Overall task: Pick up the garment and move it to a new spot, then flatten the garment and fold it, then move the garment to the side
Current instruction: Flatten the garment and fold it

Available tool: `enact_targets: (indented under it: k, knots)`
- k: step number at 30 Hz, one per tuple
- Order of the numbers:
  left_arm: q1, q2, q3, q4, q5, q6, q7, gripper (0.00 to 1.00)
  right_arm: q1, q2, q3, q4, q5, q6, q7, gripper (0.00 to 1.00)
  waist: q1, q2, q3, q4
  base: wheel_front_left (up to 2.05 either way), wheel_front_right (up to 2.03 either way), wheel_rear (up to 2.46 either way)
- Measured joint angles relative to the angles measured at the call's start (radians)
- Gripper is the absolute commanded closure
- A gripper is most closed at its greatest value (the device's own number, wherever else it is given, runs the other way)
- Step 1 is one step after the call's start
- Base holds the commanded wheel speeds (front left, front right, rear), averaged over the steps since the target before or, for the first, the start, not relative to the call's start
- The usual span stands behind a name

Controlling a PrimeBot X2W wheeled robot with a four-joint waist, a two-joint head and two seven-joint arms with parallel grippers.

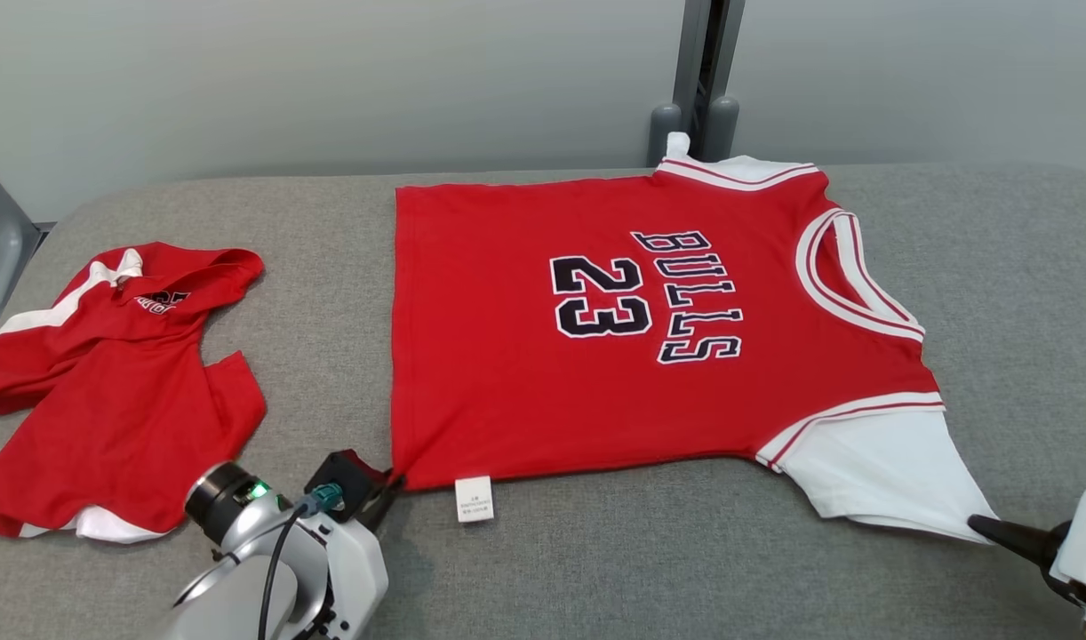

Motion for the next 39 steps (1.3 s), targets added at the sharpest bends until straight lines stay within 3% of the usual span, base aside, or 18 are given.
enact_targets:
  k: [6,11,17,20,28,39]
  knots:
    - [0.059,0.034,0.007,-0.092,-0.060,-0.011,0.059,1.00,0.065,-0.038,-0.026,-0.061,0.034,0.000,0.033,1.00,0.0000,0.0000,-0.002,-0.004,0.00,0.00,0.00]
    - [0.120,0.097,0.021,-0.224,-0.148,-0.024,0.144,1.00,0.115,-0.056,-0.041,-0.074,0.058,0.000,0.068,1.00,0.0000,0.0000,-0.008,-0.010,0.00,0.00,0.00]
    - [0.199,0.226,0.015,-0.475,-0.250,-0.028,0.297,1.00,0.195,-0.104,-0.063,-0.151,0.070,0.000,0.085,1.00,0.0000,0.0000,-0.015,-0.013,0.00,0.00,0.00]
    - [0.263,0.317,0.019,-0.687,-0.349,-0.028,0.419,1.00,0.247,-0.136,-0.086,-0.196,0.079,0.000,0.086,1.00,0.0000,0.0000,-0.017,-0.014,0.00,0.00,0.00]
    - [0.322,0.465,0.033,-0.984,-0.438,0.030,0.562,1.00,0.324,-0.176,-0.117,-0.276,0.091,0.000,0.105,1.00,0.0000,0.0000,-0.012,-0.014,0.00,0.00,0.00]
    - [0.344,0.496,0.021,-1.094,-0.462,0.064,0.611,1.00,0.351,-0.198,-0.170,-0.343,0.079,0.000,0.103,1.00,0.0000,0.0000,0.003,-0.015,0.00,0.00,0.00]
